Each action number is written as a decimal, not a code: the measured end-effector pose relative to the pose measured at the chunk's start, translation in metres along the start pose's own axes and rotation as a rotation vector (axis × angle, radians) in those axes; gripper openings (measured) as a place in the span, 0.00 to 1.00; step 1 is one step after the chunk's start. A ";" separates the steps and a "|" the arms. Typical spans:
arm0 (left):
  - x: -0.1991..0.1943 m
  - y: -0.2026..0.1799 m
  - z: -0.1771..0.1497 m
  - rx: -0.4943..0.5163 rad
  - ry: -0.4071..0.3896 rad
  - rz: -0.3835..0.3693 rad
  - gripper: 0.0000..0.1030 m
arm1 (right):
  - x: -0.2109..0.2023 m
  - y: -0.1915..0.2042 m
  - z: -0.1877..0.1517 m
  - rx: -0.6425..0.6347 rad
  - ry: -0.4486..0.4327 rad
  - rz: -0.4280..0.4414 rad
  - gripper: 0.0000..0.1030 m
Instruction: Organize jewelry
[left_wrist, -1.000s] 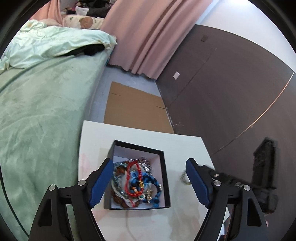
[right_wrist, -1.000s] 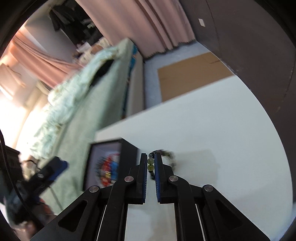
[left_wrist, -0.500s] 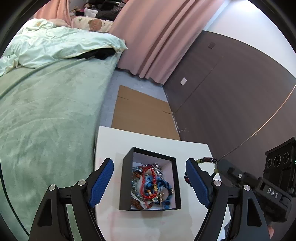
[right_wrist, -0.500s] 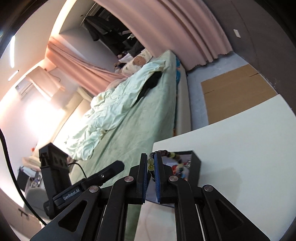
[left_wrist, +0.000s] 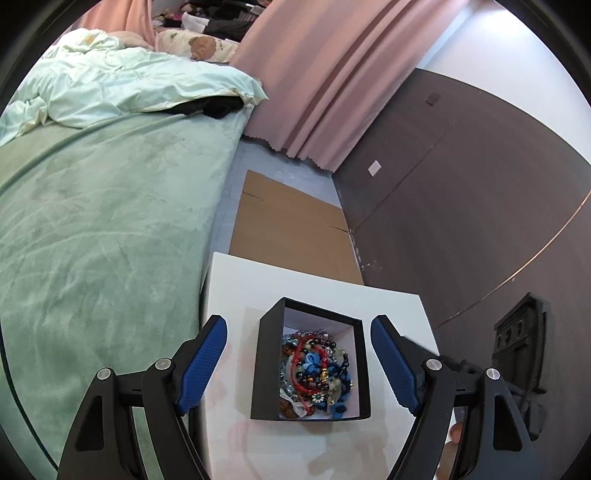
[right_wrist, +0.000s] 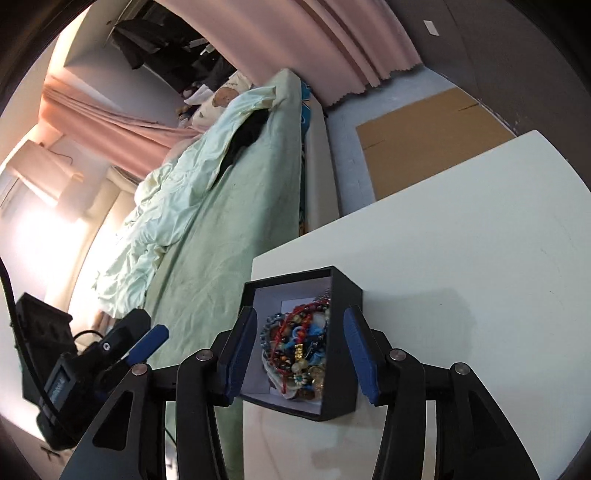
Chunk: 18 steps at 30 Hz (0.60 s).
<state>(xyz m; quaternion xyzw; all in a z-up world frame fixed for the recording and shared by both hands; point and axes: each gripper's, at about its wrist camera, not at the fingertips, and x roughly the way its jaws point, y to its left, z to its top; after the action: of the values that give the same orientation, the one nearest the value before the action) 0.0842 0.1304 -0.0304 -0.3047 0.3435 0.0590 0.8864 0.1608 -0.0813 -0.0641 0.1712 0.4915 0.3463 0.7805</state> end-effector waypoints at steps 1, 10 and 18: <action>0.000 -0.001 -0.001 0.001 0.001 -0.001 0.78 | -0.004 0.001 0.000 -0.007 -0.008 -0.004 0.48; -0.008 -0.019 -0.009 0.096 -0.012 0.024 0.79 | -0.031 0.002 -0.003 -0.068 -0.030 -0.070 0.49; -0.019 -0.033 -0.029 0.176 -0.040 0.023 0.94 | -0.074 -0.003 -0.016 -0.110 -0.122 -0.131 0.70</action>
<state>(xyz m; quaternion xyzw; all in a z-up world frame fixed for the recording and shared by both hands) 0.0636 0.0894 -0.0185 -0.2206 0.3328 0.0448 0.9157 0.1275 -0.1372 -0.0251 0.1164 0.4335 0.3098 0.8382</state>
